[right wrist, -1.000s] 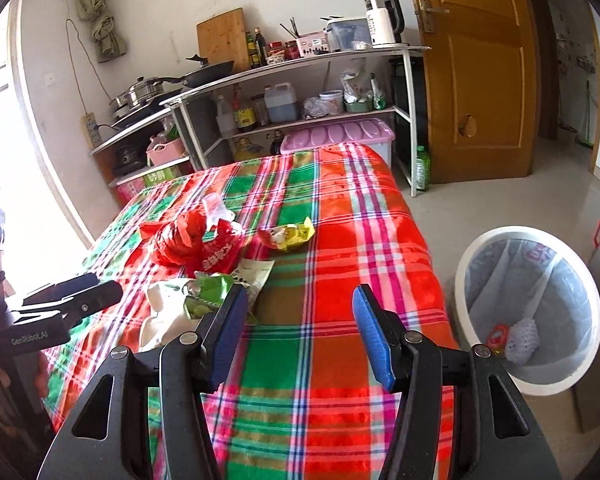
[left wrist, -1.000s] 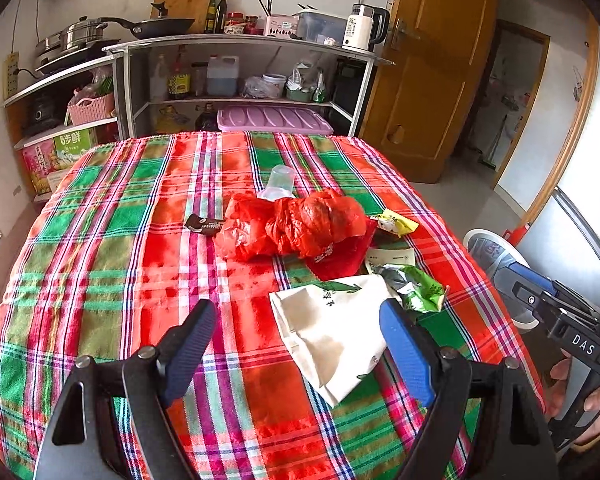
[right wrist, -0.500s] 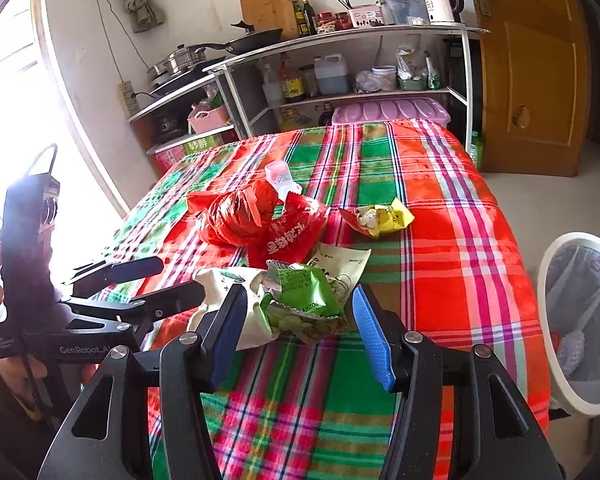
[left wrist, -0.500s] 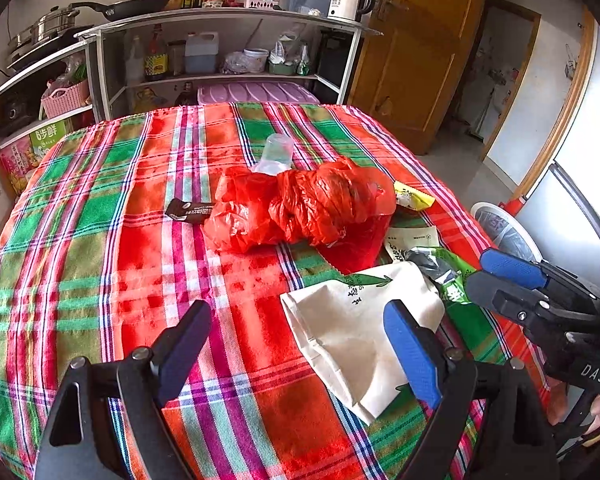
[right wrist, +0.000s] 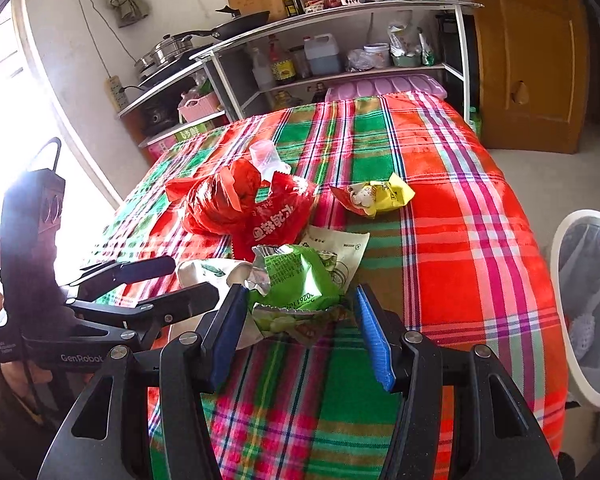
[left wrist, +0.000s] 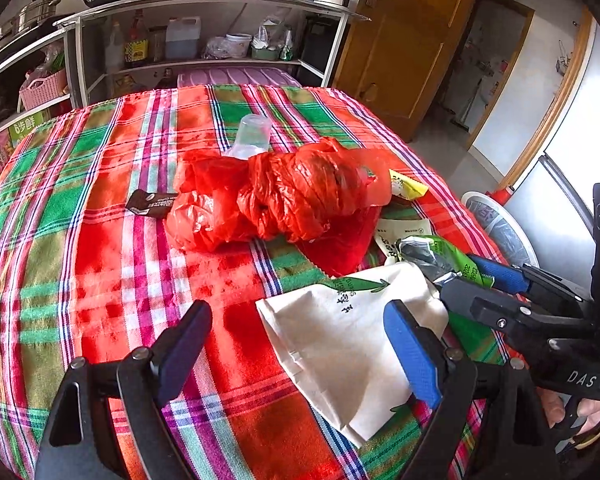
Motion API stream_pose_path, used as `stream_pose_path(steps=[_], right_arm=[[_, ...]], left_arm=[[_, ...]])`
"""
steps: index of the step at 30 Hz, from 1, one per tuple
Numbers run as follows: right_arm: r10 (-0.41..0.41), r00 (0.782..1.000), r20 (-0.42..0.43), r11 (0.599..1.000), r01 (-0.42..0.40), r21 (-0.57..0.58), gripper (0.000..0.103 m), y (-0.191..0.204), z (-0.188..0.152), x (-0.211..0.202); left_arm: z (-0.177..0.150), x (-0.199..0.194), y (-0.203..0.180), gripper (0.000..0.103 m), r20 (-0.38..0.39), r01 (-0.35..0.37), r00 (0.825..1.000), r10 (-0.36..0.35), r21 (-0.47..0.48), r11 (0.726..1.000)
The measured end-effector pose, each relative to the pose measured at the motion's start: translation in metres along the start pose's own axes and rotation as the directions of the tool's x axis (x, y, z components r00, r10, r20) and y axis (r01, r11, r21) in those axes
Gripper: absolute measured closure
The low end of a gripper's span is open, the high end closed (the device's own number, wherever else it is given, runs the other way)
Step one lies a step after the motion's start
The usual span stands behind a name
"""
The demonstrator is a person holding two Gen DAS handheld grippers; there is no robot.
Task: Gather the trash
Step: 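Reach the right tool to the green snack bag while the left tool approaches the white paper bag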
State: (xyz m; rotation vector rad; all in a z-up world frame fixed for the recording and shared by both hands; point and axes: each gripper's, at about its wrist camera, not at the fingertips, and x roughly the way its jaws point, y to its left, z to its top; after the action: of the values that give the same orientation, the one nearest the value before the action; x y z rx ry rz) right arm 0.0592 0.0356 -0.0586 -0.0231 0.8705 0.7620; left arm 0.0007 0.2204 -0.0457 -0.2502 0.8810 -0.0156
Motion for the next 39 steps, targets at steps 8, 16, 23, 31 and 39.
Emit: stream_pose_path(steps=[8, 16, 23, 31, 39], right_arm=[[-0.008, 1.000, 0.004, 1.000, 0.008, -0.011, 0.052, 0.000, -0.004, -0.004], [-0.023, 0.999, 0.026, 1.000, 0.023, -0.010, 0.057, 0.000, -0.007, -0.010], [-0.040, 0.998, 0.039, 0.999, 0.041, -0.008, 0.060, -0.002, -0.010, -0.016], [-0.051, 0.997, 0.058, 0.998, 0.052, -0.021, 0.061, -0.001, -0.013, -0.026], [-0.048, 0.997, 0.065, 0.999, 0.048, -0.009, 0.061, -0.010, -0.016, -0.037]], left_arm=[[0.002, 0.006, -0.007, 0.021, -0.006, -0.001, 1.000, 0.001, 0.019, 1.000], [0.002, 0.007, -0.014, 0.047, -0.004, 0.012, 1.000, -0.012, 0.039, 0.999], [-0.002, 0.001, -0.009, 0.074, 0.010, 0.004, 1.000, -0.004, 0.003, 1.000], [-0.014, -0.009, -0.010, 0.084, -0.007, 0.029, 1.000, -0.029, 0.002, 1.000], [0.002, -0.022, -0.014, 0.027, 0.072, -0.060, 0.996, 0.051, 0.128, 0.990]])
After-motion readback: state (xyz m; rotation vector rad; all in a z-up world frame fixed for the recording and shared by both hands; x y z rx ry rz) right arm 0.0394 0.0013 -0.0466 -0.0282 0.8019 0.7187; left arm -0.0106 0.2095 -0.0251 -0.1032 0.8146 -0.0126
